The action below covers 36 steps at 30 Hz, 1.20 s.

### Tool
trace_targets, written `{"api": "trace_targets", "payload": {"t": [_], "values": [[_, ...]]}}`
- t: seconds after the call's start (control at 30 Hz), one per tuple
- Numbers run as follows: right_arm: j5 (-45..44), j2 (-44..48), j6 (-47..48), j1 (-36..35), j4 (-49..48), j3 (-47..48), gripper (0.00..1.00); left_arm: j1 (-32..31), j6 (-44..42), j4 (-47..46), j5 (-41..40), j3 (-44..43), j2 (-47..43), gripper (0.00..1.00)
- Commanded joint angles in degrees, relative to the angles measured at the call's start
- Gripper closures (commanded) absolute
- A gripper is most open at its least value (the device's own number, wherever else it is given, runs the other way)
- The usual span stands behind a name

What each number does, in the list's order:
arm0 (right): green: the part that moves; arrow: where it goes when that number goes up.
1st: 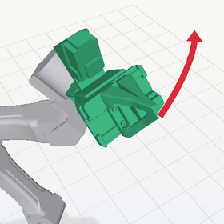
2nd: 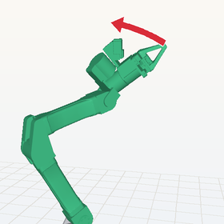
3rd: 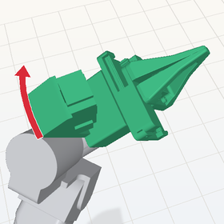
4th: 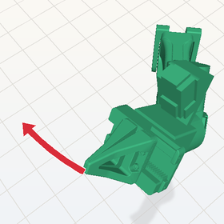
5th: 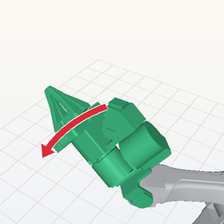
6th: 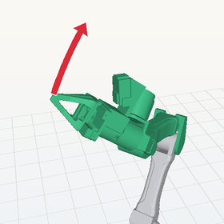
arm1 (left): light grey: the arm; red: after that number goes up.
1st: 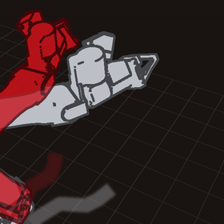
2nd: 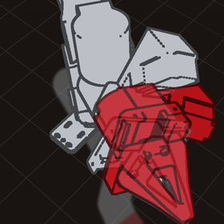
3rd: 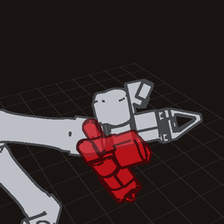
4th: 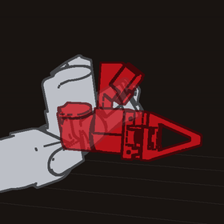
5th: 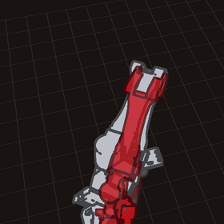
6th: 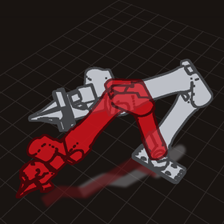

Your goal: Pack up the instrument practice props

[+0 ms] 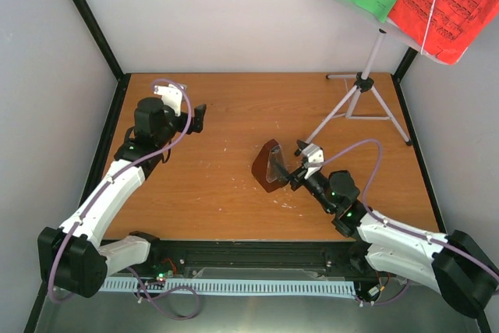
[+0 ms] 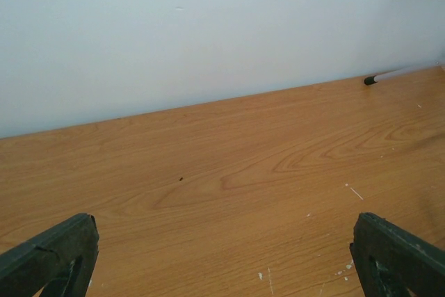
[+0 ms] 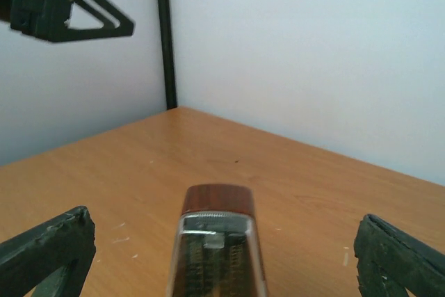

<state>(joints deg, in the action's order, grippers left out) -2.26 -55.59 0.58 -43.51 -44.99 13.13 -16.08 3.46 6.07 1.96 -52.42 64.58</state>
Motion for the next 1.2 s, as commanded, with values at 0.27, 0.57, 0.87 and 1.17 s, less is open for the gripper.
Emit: {"api": "trace_targets", "payload": {"t": [0.27, 0.57, 0.87, 1.17], "values": [[-13.53, 9.62, -10.45, 8.09, 10.98, 1.24, 0.00, -5.13, -1.33, 8.52, 27.20, -9.83, 5.46, 0.01], [-10.72, 11.14, -14.85, 13.38, 11.03, -2.96, 0.00, -19.54, 6.45, 12.24, 19.08, -17.93, 15.90, 0.01], [-11.59, 11.57, -15.41, 13.53, 10.13, -4.32, 0.00, -24.59, 8.94, 13.05, 15.49, -23.15, 24.12, 0.00], [-12.49, 9.88, -15.58, 13.54, 9.35, -4.68, 0.00, -30.81, 6.24, 18.75, 8.50, -27.69, 29.81, 0.00]]}}
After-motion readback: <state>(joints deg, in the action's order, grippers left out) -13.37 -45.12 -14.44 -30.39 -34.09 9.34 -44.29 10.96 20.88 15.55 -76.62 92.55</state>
